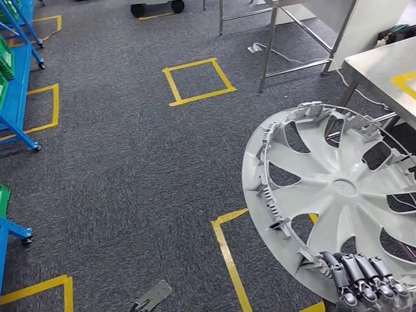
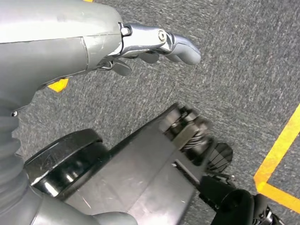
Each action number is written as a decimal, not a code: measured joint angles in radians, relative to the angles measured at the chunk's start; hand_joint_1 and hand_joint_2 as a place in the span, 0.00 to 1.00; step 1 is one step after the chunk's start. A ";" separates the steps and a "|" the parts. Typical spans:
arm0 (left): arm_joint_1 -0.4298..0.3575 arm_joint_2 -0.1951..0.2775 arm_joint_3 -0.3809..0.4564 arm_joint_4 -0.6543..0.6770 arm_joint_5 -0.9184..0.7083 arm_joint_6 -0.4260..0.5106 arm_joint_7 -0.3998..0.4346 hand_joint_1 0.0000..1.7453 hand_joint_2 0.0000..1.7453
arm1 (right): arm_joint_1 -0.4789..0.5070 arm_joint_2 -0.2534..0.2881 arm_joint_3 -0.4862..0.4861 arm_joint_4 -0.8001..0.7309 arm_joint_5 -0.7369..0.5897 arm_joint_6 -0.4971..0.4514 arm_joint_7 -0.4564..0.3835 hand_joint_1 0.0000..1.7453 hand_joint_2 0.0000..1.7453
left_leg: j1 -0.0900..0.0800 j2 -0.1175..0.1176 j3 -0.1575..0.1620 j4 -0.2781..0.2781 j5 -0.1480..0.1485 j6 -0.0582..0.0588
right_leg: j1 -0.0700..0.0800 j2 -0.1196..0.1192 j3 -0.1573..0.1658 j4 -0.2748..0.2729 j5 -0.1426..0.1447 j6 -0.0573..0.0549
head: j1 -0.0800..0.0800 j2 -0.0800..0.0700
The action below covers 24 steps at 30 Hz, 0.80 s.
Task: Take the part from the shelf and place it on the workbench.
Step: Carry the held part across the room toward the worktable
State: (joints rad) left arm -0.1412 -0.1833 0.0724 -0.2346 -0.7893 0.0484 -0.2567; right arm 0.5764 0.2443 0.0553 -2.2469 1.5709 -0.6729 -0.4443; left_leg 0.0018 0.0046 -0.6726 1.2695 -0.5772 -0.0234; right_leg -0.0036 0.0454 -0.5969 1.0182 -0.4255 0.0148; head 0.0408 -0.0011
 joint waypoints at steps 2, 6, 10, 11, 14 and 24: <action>0.000 0.001 0.000 0.000 0.000 0.000 0.000 0.00 1.00 | 0.001 0.002 -0.005 0.000 0.000 0.000 0.000 1.00 1.00 | 0.005 -0.017 0.047 -0.105 0.070 -0.001 | -0.003 0.024 0.000 0.000 0.002 0.005 | 0.000 0.000; -0.001 -0.001 0.000 0.000 0.000 0.000 0.000 0.00 1.00 | 0.001 0.006 -0.012 -0.002 0.000 0.000 -0.001 1.00 1.00 | 0.013 -0.081 0.118 -0.263 0.116 0.004 | -0.005 0.065 -0.014 0.006 0.010 0.028 | 0.000 0.000; -0.004 -0.002 0.000 0.000 0.000 0.000 -0.001 0.00 1.00 | 0.004 0.006 -0.017 -0.003 0.000 0.000 -0.002 1.00 1.00 | 0.010 -0.038 0.118 -0.269 0.125 0.032 | -0.008 0.028 -0.052 0.055 -0.018 0.046 | 0.007 0.000; -0.003 -0.002 0.000 0.000 0.000 0.000 -0.001 0.00 1.00 | 0.004 0.006 -0.017 -0.003 0.000 0.000 -0.002 1.00 1.00 | 0.008 -0.027 0.118 -0.269 0.125 0.036 | -0.006 -0.003 -0.075 0.111 -0.049 0.048 | 0.011 0.000; 0.002 0.000 0.001 0.000 0.000 -0.001 -0.001 0.00 1.00 | 0.002 0.006 -0.017 -0.003 0.000 0.000 -0.003 1.00 1.00 | 0.003 0.011 0.118 -0.269 0.123 0.042 | -0.006 -0.036 -0.148 0.283 -0.124 0.052 | 0.016 0.000; -0.003 -0.002 0.001 -0.001 -0.002 -0.005 -0.002 0.00 1.00 | 0.002 0.007 -0.020 -0.006 0.000 0.000 -0.008 1.00 1.00 | -0.001 0.070 0.128 -0.259 0.103 0.005 | 0.009 -0.070 0.013 0.003 -0.021 0.009 | 0.014 0.000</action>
State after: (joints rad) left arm -0.1442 -0.1857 0.0734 -0.2359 -0.7912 0.0430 -0.2584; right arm 0.5788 0.2512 0.0348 -2.2526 1.5713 -0.6729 -0.4525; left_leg 0.0004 0.0743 -0.5449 1.0109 -0.4742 -0.0181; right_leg 0.0050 -0.0244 -0.5835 1.0207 -0.4467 0.0240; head 0.0551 -0.0011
